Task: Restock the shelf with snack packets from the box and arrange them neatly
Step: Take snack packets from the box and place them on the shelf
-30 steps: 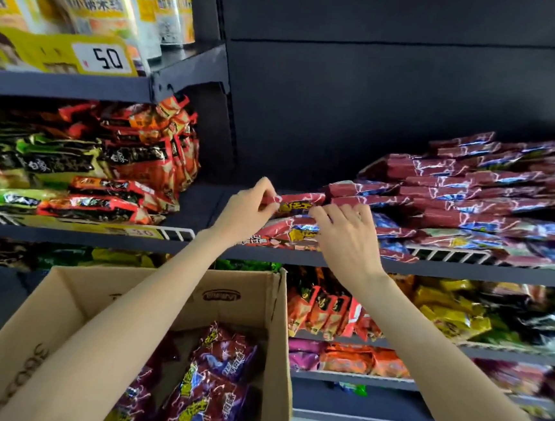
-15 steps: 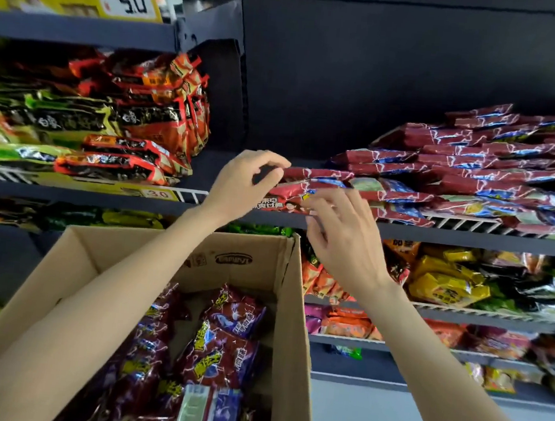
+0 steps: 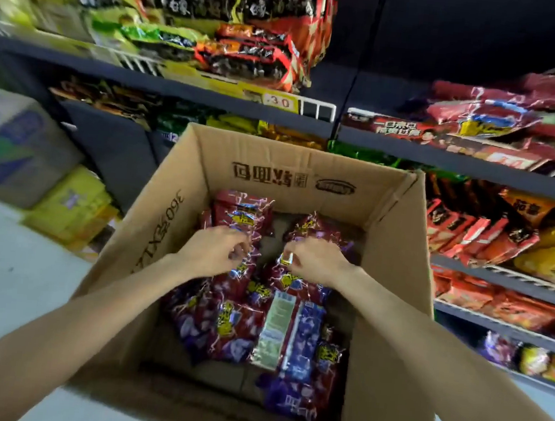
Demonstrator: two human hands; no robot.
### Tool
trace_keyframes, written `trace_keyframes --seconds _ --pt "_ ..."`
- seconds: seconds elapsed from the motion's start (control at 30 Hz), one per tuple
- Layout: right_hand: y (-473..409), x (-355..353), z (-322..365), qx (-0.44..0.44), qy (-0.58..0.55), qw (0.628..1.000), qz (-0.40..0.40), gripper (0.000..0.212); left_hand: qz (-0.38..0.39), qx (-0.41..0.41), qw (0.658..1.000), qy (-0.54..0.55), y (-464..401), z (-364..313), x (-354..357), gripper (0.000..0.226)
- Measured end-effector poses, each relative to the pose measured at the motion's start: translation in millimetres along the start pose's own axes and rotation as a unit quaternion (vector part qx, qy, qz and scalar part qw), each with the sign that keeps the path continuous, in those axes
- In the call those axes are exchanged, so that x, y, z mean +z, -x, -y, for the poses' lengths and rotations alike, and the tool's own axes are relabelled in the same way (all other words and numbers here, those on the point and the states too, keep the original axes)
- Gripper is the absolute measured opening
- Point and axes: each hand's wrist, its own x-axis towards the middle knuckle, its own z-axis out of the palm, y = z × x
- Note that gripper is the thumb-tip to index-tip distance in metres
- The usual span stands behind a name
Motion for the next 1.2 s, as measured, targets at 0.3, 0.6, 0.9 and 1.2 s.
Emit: trace_keyframes --seconds 0.3,0.6,0.9,1.2 --pt "-10.7 96.5 25.1 0.074 0.047 0.985 0.147 0.055 0.295 0.004 0.952 -0.076 25.3 6.3 75.5 0.081" --pt "-3.3 67.3 10.0 0.098 -0.100 0.977 0.158 0.051 0.181 -0.084 0.967 0.159 24.5 23.5 61.9 0.059" --pt "70.4 9.4 13.2 -0.018 -0.015 0.989 -0.147 0.034 0.002 -0.129 0.957 0.260 30.8 34.3 17.2 0.046" --pt "60.1 34.4 -12.5 0.165 -0.173 0.970 0.032 0.024 0.017 -0.125 0.972 0.197 29.2 32.3 26.3 0.041"
